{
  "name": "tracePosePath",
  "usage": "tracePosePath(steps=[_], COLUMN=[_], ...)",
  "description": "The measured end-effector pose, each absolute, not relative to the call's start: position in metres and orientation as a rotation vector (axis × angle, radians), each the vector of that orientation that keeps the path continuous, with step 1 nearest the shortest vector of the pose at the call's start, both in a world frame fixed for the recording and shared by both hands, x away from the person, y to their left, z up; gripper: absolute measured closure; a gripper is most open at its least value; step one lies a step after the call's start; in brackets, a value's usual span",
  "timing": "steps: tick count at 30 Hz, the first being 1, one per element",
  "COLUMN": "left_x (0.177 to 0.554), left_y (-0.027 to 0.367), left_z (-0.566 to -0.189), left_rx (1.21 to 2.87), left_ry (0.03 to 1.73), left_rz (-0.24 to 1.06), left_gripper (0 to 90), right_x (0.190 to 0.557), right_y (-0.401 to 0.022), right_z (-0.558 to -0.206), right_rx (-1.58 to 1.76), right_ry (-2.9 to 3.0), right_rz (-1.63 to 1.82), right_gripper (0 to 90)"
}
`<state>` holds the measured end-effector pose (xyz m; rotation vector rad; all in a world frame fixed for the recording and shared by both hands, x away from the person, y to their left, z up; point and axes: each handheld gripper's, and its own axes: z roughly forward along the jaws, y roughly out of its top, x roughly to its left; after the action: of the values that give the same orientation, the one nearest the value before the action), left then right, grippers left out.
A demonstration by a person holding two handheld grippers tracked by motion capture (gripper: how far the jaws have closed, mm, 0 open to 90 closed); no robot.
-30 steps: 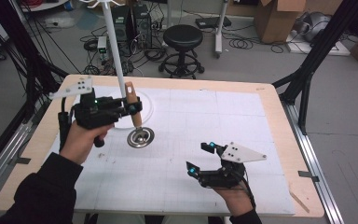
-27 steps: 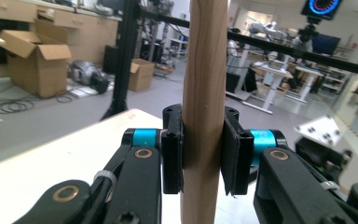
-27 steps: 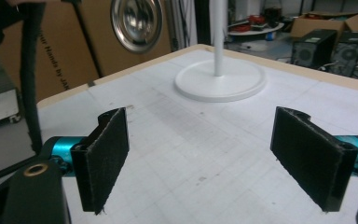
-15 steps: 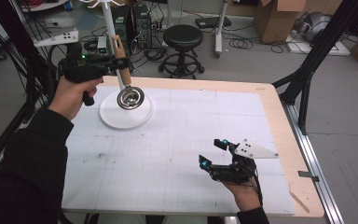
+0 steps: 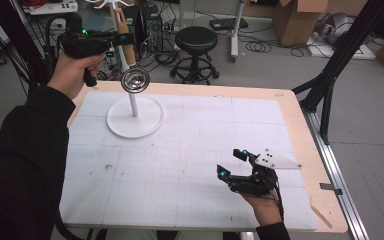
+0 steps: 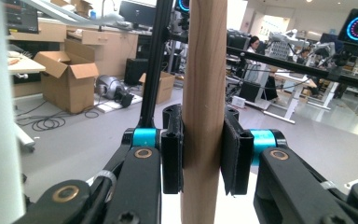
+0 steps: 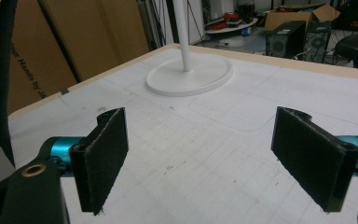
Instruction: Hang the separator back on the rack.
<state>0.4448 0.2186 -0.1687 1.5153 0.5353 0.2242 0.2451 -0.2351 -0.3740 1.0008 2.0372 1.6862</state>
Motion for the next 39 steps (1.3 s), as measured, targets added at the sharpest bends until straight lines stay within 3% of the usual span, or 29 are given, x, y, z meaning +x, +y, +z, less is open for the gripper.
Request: tracePosePath(steps=[19, 26, 29, 31, 39], left_x=[0.469, 0.463, 0.452, 0.444, 0.398], left_y=[0.229, 0.226, 0.230, 0.235, 0.253], left_z=[-0.169, -0.171, -0.172, -0.177, -0.202], left_rx=[1.509, 1.541, 1.500, 1.505, 1.488], left_ry=[0.629, 0.685, 0.741, 0.768, 0.783], left_rz=[0.212, 0.262, 0.301, 0.326, 0.376], left_gripper=[72.5, 71.6, 50.6, 42.9, 22.2], right_x=[0.245, 0.243, 0.242, 0.241, 0.238], right_y=[-0.237, -0.238, -0.239, -0.240, -0.250], right_z=[-0.373, -0.372, -0.372, -0.372, -0.373], right_rx=[0.995, 0.992, 0.996, 0.991, 1.026], right_ry=[2.031, 2.032, 2.026, 2.017, 1.989], right_rz=[1.702, 1.702, 1.697, 1.689, 1.617], right_gripper=[17.2, 17.2, 17.2, 17.2, 17.2])
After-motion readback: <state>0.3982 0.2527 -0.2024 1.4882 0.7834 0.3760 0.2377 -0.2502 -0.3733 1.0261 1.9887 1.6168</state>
